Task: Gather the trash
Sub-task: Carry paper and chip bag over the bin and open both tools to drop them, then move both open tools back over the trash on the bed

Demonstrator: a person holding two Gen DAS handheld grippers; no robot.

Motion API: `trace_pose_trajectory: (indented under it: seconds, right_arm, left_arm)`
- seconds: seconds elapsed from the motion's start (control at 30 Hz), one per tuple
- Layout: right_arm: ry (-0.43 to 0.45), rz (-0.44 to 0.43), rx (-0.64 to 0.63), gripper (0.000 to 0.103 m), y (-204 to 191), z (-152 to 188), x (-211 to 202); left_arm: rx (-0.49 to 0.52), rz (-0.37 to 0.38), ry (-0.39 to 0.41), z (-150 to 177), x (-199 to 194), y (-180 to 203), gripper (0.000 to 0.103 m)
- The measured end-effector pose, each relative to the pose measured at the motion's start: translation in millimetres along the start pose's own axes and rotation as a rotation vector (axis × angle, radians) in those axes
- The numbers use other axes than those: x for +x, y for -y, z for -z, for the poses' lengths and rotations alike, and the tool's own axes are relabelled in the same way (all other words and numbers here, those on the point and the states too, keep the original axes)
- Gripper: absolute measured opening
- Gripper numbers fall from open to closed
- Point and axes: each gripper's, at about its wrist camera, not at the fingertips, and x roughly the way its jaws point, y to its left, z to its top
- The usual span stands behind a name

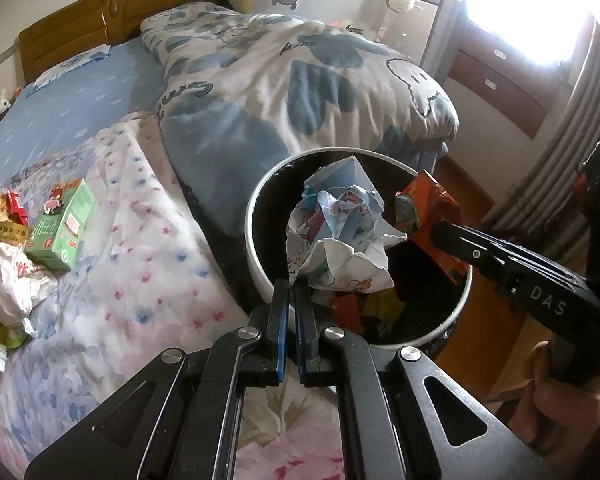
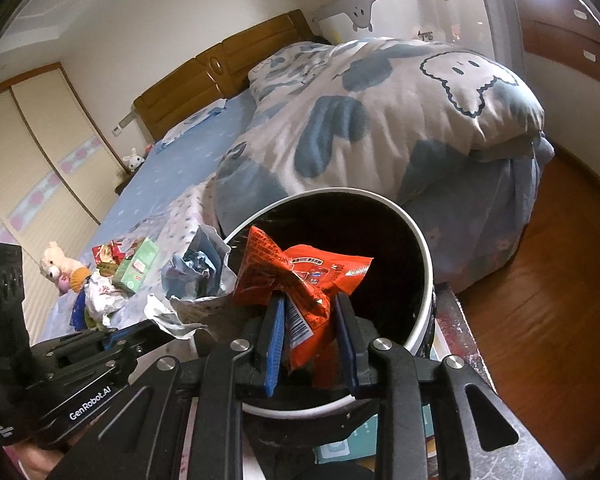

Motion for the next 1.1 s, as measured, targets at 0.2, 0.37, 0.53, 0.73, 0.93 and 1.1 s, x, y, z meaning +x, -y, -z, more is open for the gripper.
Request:
trace_pose_trajectory:
  seconds: [0.2, 0.37, 0.53, 0.73, 0.93, 1.1]
  right_arm:
    - [-0.011, 0.018, -0.006, 0.032, 1.1, -4.1, 5.6]
    - [-0.008, 0.028, 0.006, 0.061, 3.2, -3.8, 5.1]
    - [0.007, 0.016, 0.019, 0.077, -1.5, -1.6, -0.7]
    - [0.029, 0.007, 0.012, 0.081, -16.8, 3.2, -4.8]
    - [0.030, -0.013, 0.007, 0.081, -33.7, 7.5, -6.9]
    - [0.019, -0.052, -0.005, 0.085, -56.7, 14.1, -3.0]
  left_arm:
    - [-0.001, 0.009, -0.014, -0.9, 4.2, -1.3, 0.006]
    - [-0.023, -0.002, 0.000, 7.2, -4.5, -9.1, 0.034]
    - [-0.080, -0.012, 0.015, 22.8, -15.9, -26.9, 0.055]
    - [-0.127, -0.012, 0.017, 34.5, -23.0, -42.9, 0.055]
    - [-0.146, -0.039, 0.045, 49.8, -41.6, -59.9, 0.057]
    - [-0.196, -0.070, 0.048, 69.4, -54.9, -87.4, 0.057]
